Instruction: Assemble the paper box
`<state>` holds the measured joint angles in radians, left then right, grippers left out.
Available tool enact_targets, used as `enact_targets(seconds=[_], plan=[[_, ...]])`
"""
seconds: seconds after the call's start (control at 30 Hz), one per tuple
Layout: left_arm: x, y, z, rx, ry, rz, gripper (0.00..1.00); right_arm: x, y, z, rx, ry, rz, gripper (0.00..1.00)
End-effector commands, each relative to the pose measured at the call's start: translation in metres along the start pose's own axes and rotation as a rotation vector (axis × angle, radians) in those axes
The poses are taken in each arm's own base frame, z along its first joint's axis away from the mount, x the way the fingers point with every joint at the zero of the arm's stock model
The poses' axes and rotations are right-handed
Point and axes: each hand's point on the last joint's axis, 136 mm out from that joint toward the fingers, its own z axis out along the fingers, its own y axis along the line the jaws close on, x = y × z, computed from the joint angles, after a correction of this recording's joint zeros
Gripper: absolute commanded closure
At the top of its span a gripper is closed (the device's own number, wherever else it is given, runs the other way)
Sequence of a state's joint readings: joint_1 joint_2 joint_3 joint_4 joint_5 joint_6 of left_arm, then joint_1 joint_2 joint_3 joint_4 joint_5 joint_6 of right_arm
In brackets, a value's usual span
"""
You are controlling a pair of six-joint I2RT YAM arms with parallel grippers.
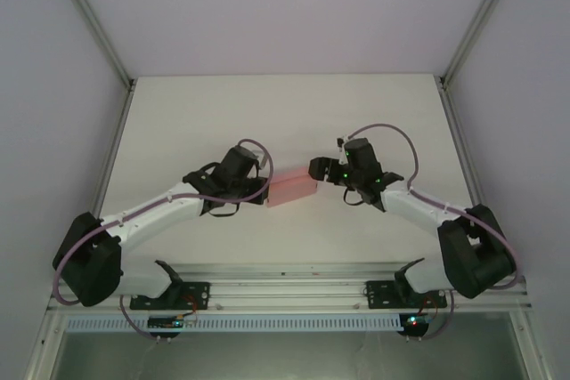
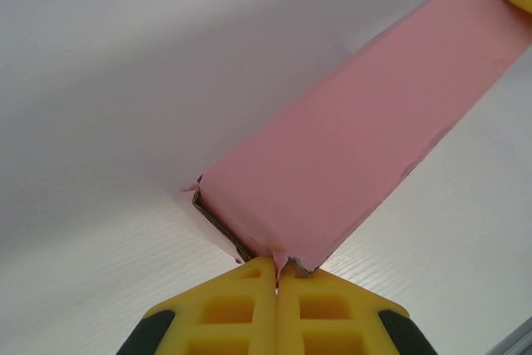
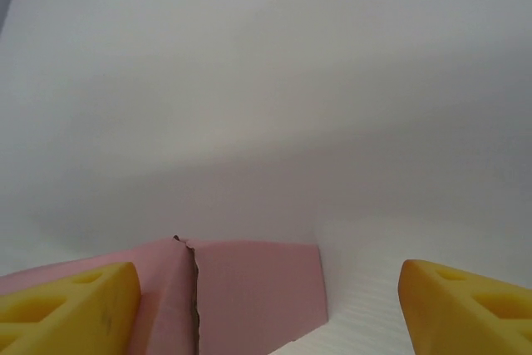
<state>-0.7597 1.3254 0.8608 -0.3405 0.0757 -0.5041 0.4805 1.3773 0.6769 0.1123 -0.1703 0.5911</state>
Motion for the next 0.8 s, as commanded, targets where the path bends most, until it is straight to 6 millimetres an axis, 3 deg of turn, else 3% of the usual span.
enact_targets(seconds=[0.0,0.23,0.27,0.3,0.37,0.5,0.6,0.77], plan=[[0.040,0.014,0.001,-0.053,0.172,0.024,0.93,0.060,-0.042,0.014,0.090,0.156,0.111,0.22],[0.024,0.003,-0.030,-0.019,0.109,0.040,0.53,0.085,-0.065,0.015,0.153,0.167,0.170,0.42],[0.023,0.004,-0.034,-0.024,0.100,0.027,0.52,0.086,-0.068,0.015,0.167,0.164,0.172,0.43],[0.019,0.004,-0.038,-0.021,0.079,0.008,0.51,0.087,-0.070,0.014,0.180,0.162,0.174,0.45],[0.010,0.006,-0.046,-0.006,0.043,-0.059,0.31,0.089,-0.071,0.012,0.180,0.163,0.172,0.49],[-0.020,0.003,-0.048,0.139,-0.058,-0.238,0.11,0.094,-0.071,0.011,0.184,0.175,0.162,0.50],[-0.036,0.007,-0.040,0.217,-0.088,-0.316,0.11,0.095,-0.068,0.010,0.169,0.175,0.151,0.51],[-0.037,0.008,-0.014,0.245,-0.017,-0.307,0.13,0.093,-0.067,0.008,0.180,0.173,0.136,0.51]])
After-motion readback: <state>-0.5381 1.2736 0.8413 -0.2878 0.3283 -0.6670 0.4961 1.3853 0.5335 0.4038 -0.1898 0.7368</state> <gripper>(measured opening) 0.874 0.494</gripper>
